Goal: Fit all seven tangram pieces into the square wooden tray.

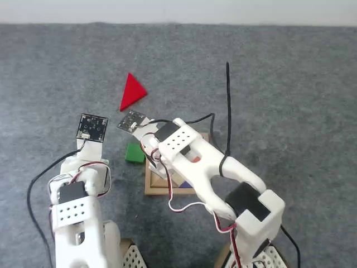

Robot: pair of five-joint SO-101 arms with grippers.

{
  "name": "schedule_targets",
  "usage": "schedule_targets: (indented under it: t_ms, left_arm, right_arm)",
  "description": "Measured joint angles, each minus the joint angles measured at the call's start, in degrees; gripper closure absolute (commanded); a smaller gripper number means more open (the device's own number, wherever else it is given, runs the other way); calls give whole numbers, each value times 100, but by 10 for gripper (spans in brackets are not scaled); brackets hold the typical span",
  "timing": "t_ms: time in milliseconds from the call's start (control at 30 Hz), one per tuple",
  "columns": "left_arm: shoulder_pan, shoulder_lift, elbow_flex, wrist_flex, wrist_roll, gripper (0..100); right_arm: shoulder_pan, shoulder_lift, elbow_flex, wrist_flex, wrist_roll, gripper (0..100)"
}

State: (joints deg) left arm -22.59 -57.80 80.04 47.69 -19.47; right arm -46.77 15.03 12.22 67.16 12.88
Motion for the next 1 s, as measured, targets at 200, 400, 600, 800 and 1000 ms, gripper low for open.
schedule_targets:
  t_ms: [200, 400, 600, 800, 1000]
  left_arm:
    - [0, 0, 0, 0, 0, 977]
    - [0, 0, 0, 0, 0, 977]
    - [0, 0, 0, 0, 0, 977]
    - [0, 0, 0, 0, 0, 977]
    - [0, 0, 0, 0, 0, 977]
  right_arm:
    - [0, 18, -44, 0, -18, 859]
    - [-62, 105, -290, 360, -422, 859]
    - [-273, 123, -448, 580, -818, 859]
    - [-352, 123, -615, 589, -1046, 859]
    - [-325, 123, -914, 774, -1020, 859]
